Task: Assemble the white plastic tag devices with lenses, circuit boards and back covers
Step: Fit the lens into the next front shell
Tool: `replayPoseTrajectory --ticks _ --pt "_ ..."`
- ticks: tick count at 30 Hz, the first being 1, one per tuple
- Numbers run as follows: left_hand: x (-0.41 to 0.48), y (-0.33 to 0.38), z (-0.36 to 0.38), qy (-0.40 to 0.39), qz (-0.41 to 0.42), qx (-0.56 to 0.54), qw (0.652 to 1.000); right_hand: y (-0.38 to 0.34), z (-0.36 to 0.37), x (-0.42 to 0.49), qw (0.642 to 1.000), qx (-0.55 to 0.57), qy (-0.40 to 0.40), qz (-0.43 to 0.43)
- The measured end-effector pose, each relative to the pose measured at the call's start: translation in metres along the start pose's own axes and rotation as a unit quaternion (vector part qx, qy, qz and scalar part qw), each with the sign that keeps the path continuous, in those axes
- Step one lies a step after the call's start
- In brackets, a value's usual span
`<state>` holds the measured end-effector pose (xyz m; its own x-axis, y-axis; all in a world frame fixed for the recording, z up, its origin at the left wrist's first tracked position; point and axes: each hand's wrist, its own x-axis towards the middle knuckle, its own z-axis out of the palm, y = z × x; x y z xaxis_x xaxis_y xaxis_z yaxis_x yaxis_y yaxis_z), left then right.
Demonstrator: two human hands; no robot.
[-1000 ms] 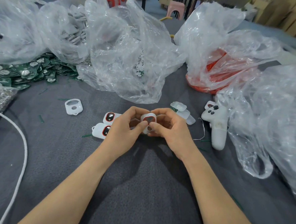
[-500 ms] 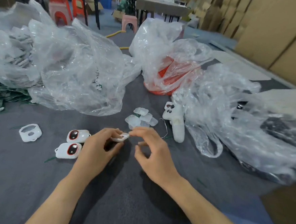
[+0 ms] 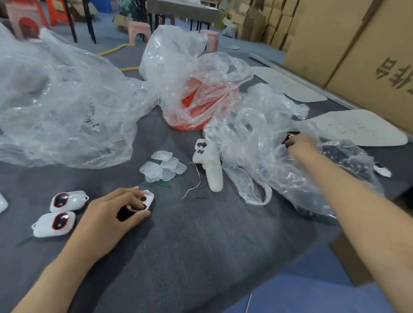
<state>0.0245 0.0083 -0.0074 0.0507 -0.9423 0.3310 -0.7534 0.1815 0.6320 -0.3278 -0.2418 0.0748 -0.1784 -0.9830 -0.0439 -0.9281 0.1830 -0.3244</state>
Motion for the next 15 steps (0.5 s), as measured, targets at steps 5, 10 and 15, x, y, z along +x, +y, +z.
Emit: replayPoseTrajectory --ticks 5,10,15 --pt "0.002 -0.001 0.002 0.002 -0.012 0.013 1.0 -0.007 0.002 0.007 0.991 -0.13 -0.023 -0.014" --pt "0.001 0.0 0.002 0.006 0.009 0.019 1.0 0.0 0.005 0.004 0.995 -0.093 0.031 -0.03" --pt "0.001 0.001 0.001 -0.004 -0.004 0.01 1.0 0.001 0.001 -0.005 0.995 -0.004 0.099 -0.032"
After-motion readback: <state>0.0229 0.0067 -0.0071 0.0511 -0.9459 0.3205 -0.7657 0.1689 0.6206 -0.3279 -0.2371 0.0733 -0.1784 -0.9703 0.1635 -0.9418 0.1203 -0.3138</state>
